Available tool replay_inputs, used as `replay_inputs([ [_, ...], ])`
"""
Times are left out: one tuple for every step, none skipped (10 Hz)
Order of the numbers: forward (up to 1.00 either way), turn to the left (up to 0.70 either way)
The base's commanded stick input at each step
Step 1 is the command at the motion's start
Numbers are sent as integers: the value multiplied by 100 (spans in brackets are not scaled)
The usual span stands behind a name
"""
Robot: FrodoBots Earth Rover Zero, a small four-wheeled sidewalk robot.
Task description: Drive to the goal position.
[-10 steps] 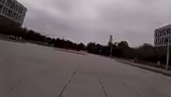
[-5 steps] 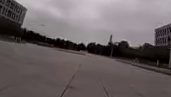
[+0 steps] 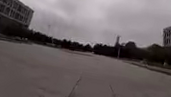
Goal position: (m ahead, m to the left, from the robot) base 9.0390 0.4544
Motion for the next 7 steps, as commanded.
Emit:
replay_inputs([
  [70,0],
  [70,0],
  [70,0],
  [70,0],
  [70,0],
  [70,0],
  [70,0],
])
